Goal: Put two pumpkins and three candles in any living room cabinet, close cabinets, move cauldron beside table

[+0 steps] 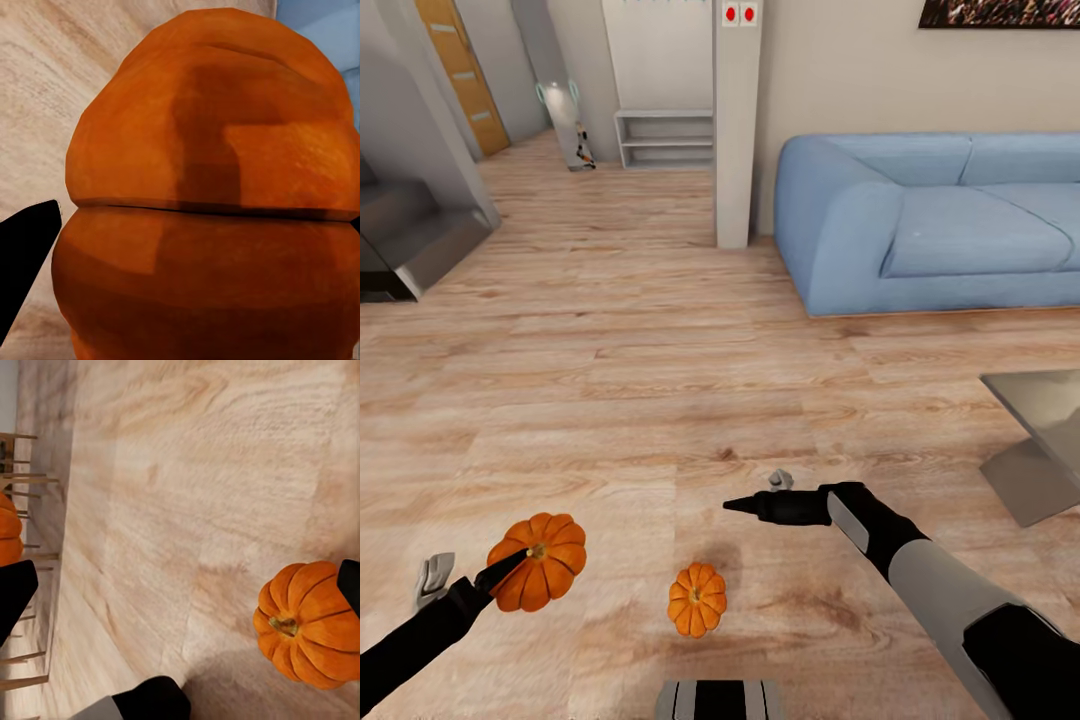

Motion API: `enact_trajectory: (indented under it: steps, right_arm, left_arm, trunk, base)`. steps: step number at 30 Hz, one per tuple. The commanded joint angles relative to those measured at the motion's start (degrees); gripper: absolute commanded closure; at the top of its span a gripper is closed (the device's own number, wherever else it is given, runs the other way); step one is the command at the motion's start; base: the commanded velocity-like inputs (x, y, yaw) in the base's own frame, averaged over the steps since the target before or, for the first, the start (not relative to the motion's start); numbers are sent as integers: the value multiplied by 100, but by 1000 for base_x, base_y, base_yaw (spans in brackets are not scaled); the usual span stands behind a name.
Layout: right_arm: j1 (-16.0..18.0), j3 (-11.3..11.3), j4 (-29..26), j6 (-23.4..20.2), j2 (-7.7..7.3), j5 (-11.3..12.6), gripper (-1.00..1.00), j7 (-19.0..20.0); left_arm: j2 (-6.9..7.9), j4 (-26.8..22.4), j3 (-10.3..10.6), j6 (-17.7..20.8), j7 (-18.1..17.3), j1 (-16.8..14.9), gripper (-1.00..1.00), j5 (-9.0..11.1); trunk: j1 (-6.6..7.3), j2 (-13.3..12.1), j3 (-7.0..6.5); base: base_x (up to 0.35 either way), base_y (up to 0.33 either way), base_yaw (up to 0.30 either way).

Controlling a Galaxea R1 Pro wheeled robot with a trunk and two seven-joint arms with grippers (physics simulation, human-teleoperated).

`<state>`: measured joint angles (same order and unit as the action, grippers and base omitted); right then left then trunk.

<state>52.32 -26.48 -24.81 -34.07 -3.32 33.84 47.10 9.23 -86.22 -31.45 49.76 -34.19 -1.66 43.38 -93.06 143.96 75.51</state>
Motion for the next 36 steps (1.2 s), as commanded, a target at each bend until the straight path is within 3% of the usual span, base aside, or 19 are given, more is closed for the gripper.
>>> enact_trajectory:
  steps: [1,6,9,11,15,20,24,25,29,33,36]
  right_arm:
    - [0,-3,2,4,1,0,-100,6]
    - [-2,-7,-26,37,-21,4,-100,271]
    - [3,-1,-25,116,-114,1,-100,1053]
    - [0,1,-23,223,-224,0,-100,1363]
    - [-2,2,-11,445,-316,0,-100,1580]
    - [-2,9,51,612,-341,3,-100,1537]
    - [-2,-5,135,747,-336,6,-100,1132]
    - [-2,-11,317,934,-313,6,-100,836]
    - [-3,-12,618,1222,-290,-7,-100,651]
    - [-3,-14,688,1292,-285,-11,-100,636]
    - [-1,-15,693,1305,-287,-11,-100,657]
  left_arm:
    - [-4,-2,-1,-1,-4,1,100,11]
    - [-15,30,2,-8,10,8,100,-1]
    - [-17,26,3,-10,-5,18,100,-4]
    - [-19,-4,-10,-13,-18,42,100,1]
    - [-14,-64,-39,-17,-34,114,100,30]
    - [-11,-122,-18,-14,-41,146,100,45]
    - [-10,-136,-37,-11,-36,154,100,40]
    - [-9,-138,-42,-11,-35,159,100,38]
    - [0,-196,-55,-7,-74,192,100,46]
    - [15,-471,-150,-16,-490,469,100,28]
    - [6,-504,-223,-17,-589,527,100,16]
  trunk:
    - [-2,2,23]
    - [-15,8,134]
    - [-23,12,200]
    - [-28,15,244]
    - [-38,20,333]
    - [-51,27,444]
    - [-61,32,532]
    - [-64,34,555]
    - [-74,39,643]
    - [-85,45,732]
    - [-92,49,798]
  base:
    - [0,0,0]
    - [0,0,0]
    - [0,0,0]
    - [0,0,0]
    - [0,0,0]
    - [0,0,0]
    - [0,0,0]
    - [0,0,0]
    - [0,0,0]
    - [0,0,0]
    - [0,0,0]
